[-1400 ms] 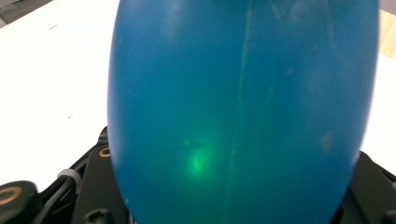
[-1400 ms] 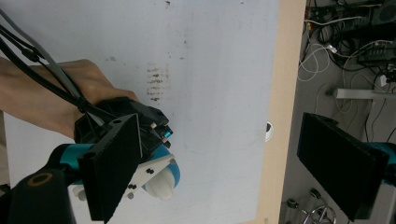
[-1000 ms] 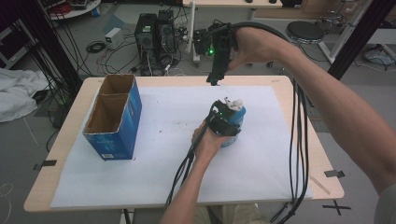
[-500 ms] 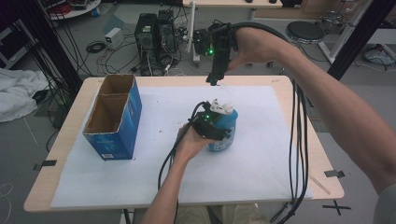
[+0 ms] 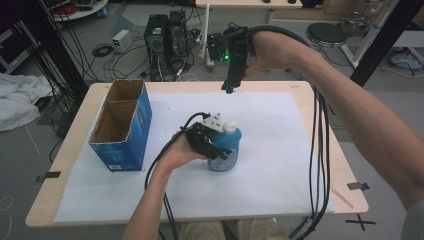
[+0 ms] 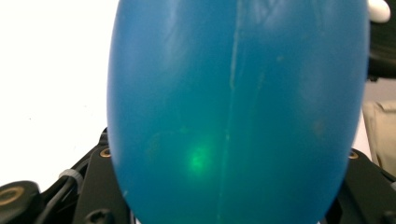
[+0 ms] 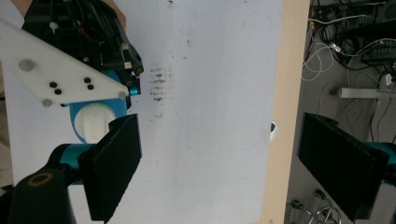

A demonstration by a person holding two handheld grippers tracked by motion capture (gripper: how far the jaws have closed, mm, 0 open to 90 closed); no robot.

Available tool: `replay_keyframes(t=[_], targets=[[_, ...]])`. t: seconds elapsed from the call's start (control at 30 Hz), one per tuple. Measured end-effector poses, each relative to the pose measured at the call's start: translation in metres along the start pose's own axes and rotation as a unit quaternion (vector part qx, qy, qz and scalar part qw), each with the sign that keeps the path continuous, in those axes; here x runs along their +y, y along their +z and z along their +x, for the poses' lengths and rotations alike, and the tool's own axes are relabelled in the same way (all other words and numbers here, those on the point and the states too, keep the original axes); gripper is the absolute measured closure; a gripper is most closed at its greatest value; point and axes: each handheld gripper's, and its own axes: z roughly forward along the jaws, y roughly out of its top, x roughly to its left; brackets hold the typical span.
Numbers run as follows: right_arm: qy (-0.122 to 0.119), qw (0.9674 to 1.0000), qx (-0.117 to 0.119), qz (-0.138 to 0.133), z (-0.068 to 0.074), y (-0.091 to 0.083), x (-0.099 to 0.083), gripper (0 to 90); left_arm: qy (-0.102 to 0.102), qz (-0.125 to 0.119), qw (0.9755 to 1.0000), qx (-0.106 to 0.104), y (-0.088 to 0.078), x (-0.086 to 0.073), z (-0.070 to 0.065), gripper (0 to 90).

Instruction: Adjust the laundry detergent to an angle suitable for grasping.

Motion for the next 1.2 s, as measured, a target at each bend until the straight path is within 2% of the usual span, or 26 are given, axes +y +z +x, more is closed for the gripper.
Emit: replay_keyframes(t=[0.17,0.27,0.57,0.77,0.9,1.1,1.2], targets=[[-0.001,1.0,0.0,-0.001,0.0,0.0,0.0,12.9,-0.005,-0.004,1.0,-0.002,-0.007,-0.01,0.002,45.0],[0.002,1.0,0.001,0.0,0.0,0.001,0.001,12.9,-0.001,-0.006,1.0,-0.006,-0.011,-0.013,0.004,45.0],[0.0,1.0,0.001,0.004,0.001,0.003,0.002,12.9,-0.002,0.001,0.9999,-0.013,-0.007,-0.021,0.008,44.9],[0.001,1.0,0.0,0.004,0.0,0.004,0.001,13.0,-0.004,-0.007,0.9998,-0.017,-0.007,-0.025,0.01,44.8],[0.002,1.0,0.001,0.005,-0.001,0.005,0.0,12.9,-0.002,-0.011,0.9997,-0.02,-0.007,-0.027,0.011,44.7],[-0.002,1.0,0.001,0.004,0.001,0.005,0.001,13.0,0.016,-0.018,0.9994,-0.024,-0.008,-0.031,0.011,44.5],[-0.001,1.0,0.0,0.004,0.002,0.006,0.002,12.9,0.018,-0.018,0.9994,-0.023,-0.009,-0.032,0.01,44.3]])
